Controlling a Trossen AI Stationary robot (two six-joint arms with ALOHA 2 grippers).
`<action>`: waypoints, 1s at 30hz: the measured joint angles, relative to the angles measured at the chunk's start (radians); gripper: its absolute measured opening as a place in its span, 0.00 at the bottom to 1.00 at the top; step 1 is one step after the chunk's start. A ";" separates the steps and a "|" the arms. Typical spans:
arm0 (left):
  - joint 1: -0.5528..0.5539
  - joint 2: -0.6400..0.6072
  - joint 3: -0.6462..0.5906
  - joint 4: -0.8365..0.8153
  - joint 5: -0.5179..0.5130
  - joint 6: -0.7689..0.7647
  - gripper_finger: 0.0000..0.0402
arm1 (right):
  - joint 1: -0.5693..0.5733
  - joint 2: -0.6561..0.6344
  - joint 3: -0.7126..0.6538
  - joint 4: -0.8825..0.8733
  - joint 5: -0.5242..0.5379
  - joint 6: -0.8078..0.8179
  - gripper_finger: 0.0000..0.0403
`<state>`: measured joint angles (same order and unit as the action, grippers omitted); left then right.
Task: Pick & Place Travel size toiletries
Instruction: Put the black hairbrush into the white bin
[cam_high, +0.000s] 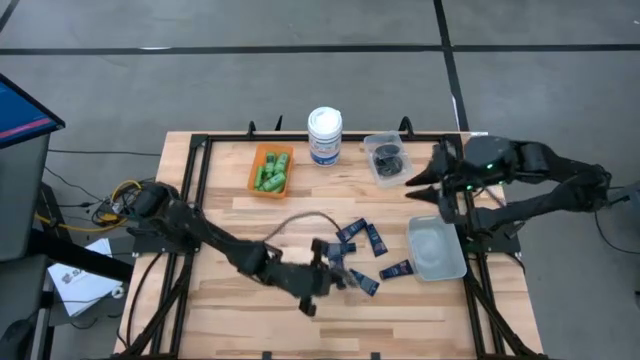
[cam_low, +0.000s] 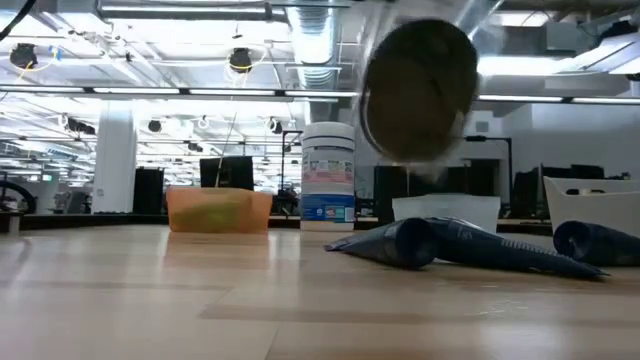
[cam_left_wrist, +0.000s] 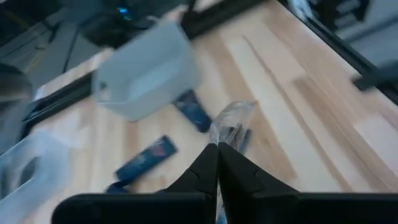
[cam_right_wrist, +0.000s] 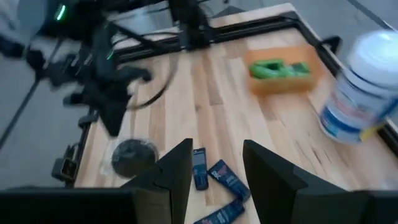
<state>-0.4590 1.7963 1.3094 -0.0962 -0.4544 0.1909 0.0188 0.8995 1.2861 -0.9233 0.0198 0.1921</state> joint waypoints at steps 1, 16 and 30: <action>0.015 -0.022 0.000 -0.008 -0.004 -0.017 0.00 | 0.016 0.016 0.000 0.009 0.004 -0.021 0.33; 0.223 -0.229 0.001 -0.302 -0.009 -0.121 0.00 | 0.044 0.303 0.000 0.102 0.225 -0.224 0.29; 0.513 -0.366 0.002 -0.315 0.148 -0.043 0.00 | -0.030 0.524 0.050 0.351 0.216 -0.186 0.86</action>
<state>0.0544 1.4305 1.3109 -0.4107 -0.3068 0.1476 -0.0108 1.4232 1.3357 -0.5723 0.2358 0.0056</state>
